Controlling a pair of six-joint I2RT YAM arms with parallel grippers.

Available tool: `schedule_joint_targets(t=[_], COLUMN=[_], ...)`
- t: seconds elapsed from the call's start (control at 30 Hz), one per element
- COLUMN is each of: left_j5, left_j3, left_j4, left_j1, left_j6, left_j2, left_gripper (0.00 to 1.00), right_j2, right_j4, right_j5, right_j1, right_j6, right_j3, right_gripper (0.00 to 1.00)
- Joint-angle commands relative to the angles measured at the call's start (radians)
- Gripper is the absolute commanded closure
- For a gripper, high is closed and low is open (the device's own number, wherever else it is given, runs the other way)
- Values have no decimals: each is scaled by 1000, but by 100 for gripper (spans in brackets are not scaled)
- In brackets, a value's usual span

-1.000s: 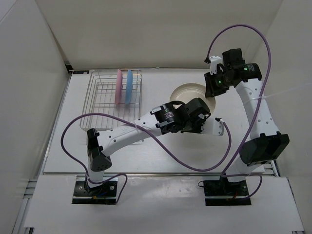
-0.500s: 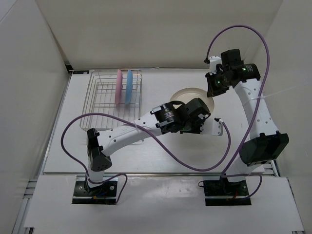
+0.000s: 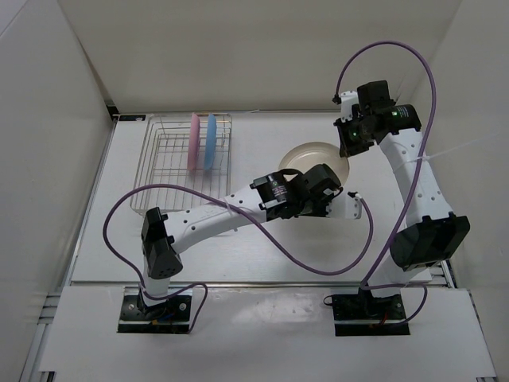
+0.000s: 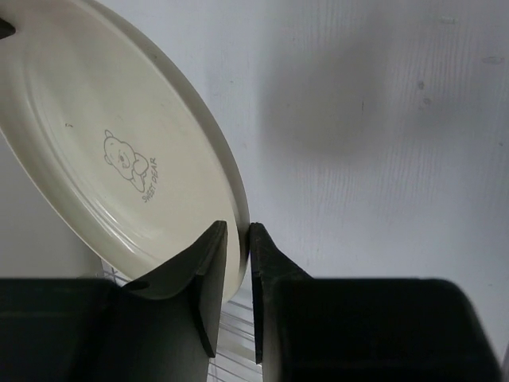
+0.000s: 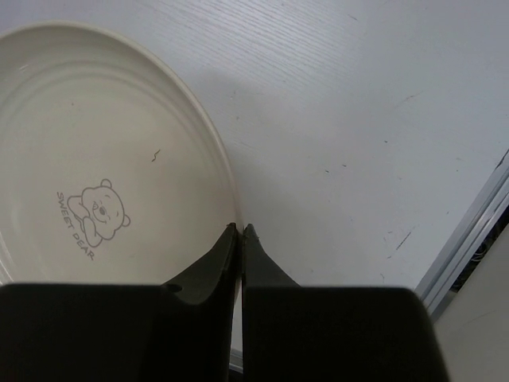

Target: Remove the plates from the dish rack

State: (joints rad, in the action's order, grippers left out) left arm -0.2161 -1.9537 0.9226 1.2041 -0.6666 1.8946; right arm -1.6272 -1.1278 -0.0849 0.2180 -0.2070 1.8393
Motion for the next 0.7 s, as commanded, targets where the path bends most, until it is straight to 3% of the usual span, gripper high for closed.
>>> schedule_joint_targets(t=[0.0, 0.13, 0.2, 0.47, 0.5, 0.67], left_j5=[-75, -75, -84, -85, -85, -85], left_j3=[9, -4, -4, -13, -13, -43], left_j4=[-90, -109, -110, -110, -110, -110], left_j1=[-11, -20, -20, -20, -20, -20], left_j6=[-10, -10, -10, -1, 8, 44], left_j2=[-54, -54, -54, -54, -54, -72], left_gripper=[70, 66, 43, 41, 26, 15], right_j2=[1, 10, 20, 20, 20, -2], right_j4=[-10, -1, 8, 26, 26, 37], right_j5=[7, 7, 16, 27, 27, 7], right_j1=[7, 7, 7, -2, -12, -43], right_j6=[-3, -3, -3, 6, 15, 24], right_j3=[-3, -12, -23, -23, -23, -14], right_gripper=[100, 100, 100, 100, 100, 100])
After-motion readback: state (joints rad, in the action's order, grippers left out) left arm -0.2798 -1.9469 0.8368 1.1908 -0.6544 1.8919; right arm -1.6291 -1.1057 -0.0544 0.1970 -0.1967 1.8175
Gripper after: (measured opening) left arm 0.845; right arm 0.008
